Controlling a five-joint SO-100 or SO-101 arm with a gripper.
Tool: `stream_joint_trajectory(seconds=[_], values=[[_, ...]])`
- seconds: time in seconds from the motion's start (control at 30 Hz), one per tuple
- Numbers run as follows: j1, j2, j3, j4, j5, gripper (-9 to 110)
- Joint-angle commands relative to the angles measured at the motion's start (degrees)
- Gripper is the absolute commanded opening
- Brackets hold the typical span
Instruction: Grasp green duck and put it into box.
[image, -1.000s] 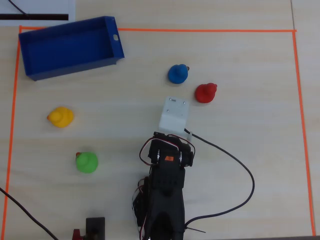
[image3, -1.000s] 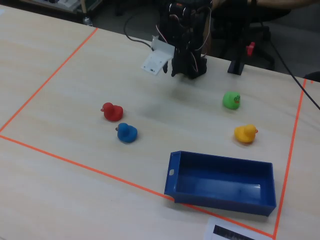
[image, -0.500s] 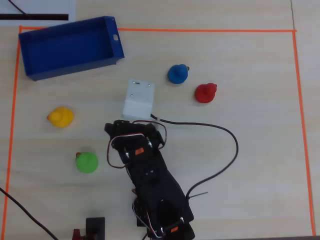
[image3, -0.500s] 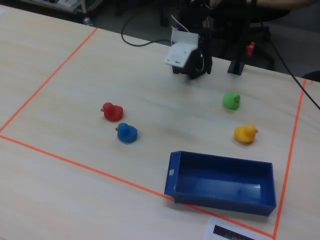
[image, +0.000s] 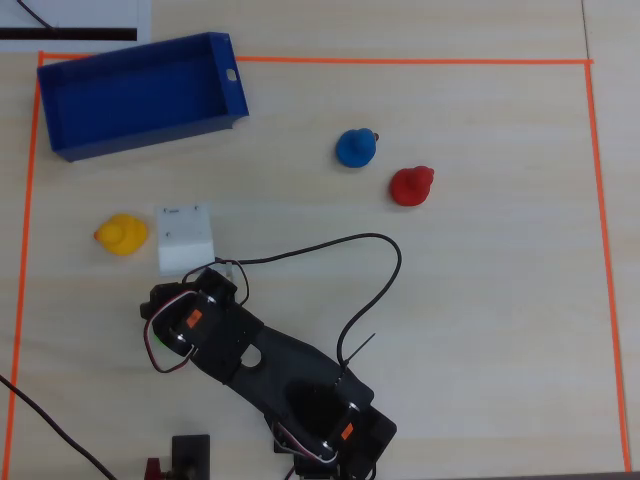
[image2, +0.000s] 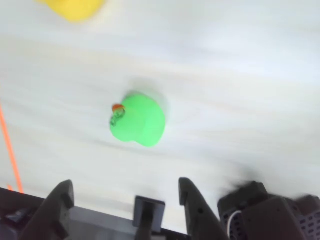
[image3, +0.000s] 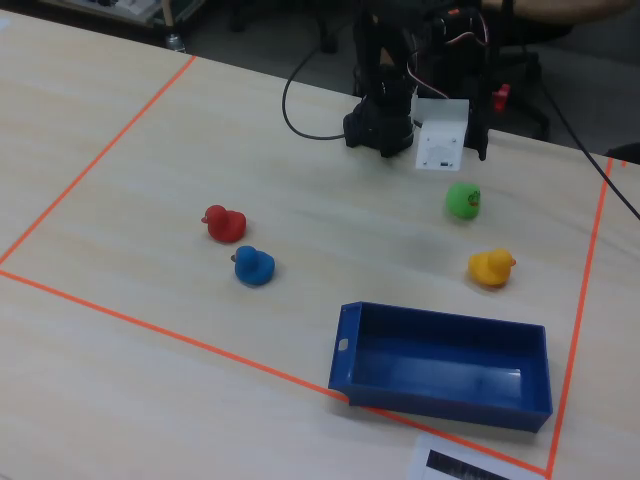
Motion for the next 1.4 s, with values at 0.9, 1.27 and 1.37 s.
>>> stream_joint_trajectory(seconds=[0.9,1.27,1.37], values=[[-1.0,-8.9,17.2,-32.6,-6.0,29],[-2.8,-5.3,21.0,-31.5,-4.4,28],[-3.1,-5.2,21.2,-31.2,-4.0,25]])
